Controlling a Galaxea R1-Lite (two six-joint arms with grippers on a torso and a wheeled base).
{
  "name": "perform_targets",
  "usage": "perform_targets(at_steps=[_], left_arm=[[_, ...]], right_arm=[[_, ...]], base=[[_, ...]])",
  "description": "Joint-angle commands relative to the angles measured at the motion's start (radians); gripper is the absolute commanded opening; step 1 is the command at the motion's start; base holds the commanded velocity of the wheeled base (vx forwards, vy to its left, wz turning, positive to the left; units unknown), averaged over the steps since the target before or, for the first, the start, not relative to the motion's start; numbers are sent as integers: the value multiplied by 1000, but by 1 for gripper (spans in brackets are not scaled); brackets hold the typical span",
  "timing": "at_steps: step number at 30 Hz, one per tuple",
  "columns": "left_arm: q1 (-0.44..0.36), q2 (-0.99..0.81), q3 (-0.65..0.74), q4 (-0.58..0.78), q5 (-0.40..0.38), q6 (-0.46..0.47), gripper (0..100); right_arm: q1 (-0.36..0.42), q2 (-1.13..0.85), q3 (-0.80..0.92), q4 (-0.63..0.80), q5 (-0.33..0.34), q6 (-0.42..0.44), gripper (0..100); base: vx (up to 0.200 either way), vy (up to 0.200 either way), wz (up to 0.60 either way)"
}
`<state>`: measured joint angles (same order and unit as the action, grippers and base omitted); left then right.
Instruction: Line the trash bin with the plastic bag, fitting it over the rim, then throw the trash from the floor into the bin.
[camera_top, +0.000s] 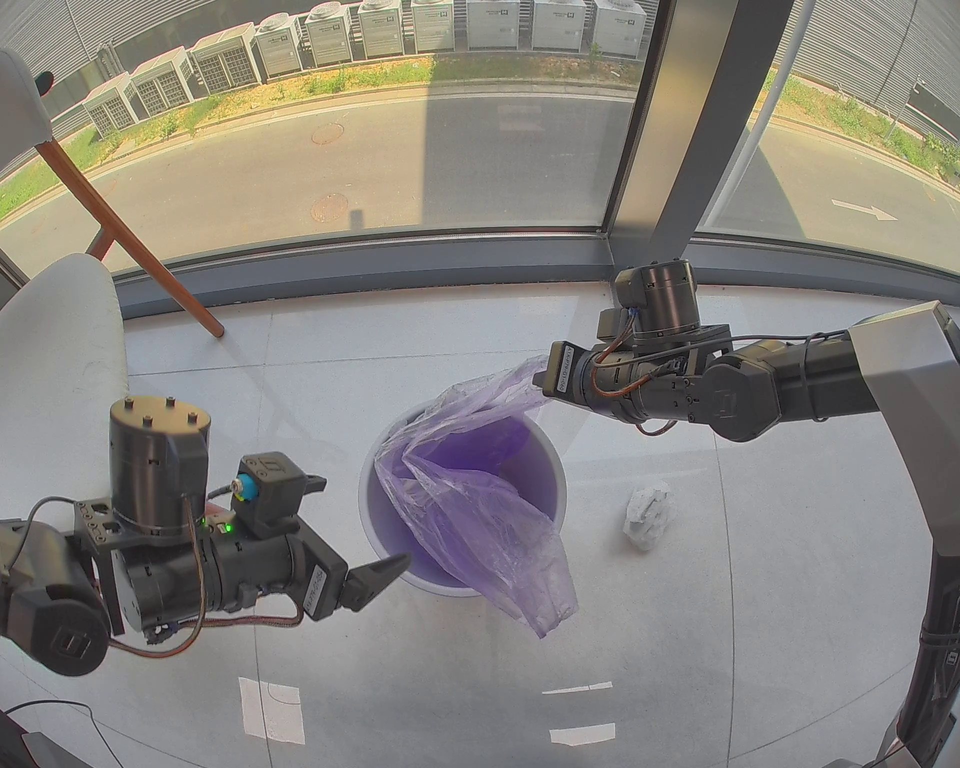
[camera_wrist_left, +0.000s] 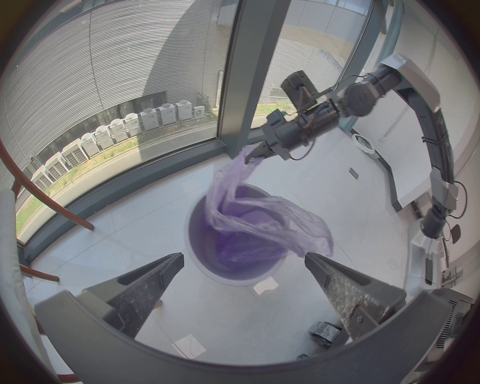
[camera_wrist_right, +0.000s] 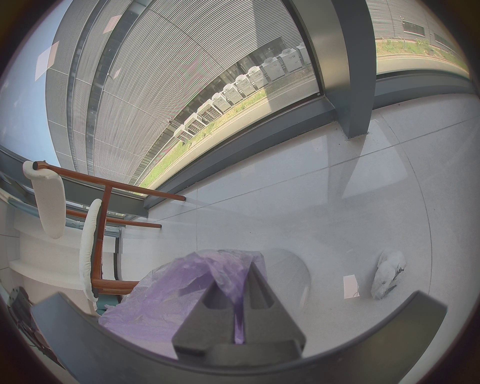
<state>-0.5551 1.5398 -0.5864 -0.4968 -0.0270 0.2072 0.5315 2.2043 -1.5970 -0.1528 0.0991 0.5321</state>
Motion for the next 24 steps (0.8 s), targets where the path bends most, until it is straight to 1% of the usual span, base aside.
perform_targets(at_steps=[1, 5, 13, 19, 24], left_arm=[[-45, -36, 51, 4, 1, -22, 100], [-91, 5, 45, 7, 9, -71, 100], [-92, 103, 36, 1, 10, -80, 100], [-94, 192, -49, 0, 12, -80, 100], [-89, 246, -86, -2, 25, -85, 100]], right_arm=[[-1, 0, 0, -1, 1, 2, 0], [-1, 0, 6, -1, 1, 3, 0], [2, -1, 11, -1, -1, 5, 0], [1, -5, 9, -1, -1, 3, 0], [4, -12, 11, -1, -1, 3, 0]], base=[[0, 0, 0], [0, 0, 0], [0, 0, 0], [0, 0, 0], [0, 0, 0]])
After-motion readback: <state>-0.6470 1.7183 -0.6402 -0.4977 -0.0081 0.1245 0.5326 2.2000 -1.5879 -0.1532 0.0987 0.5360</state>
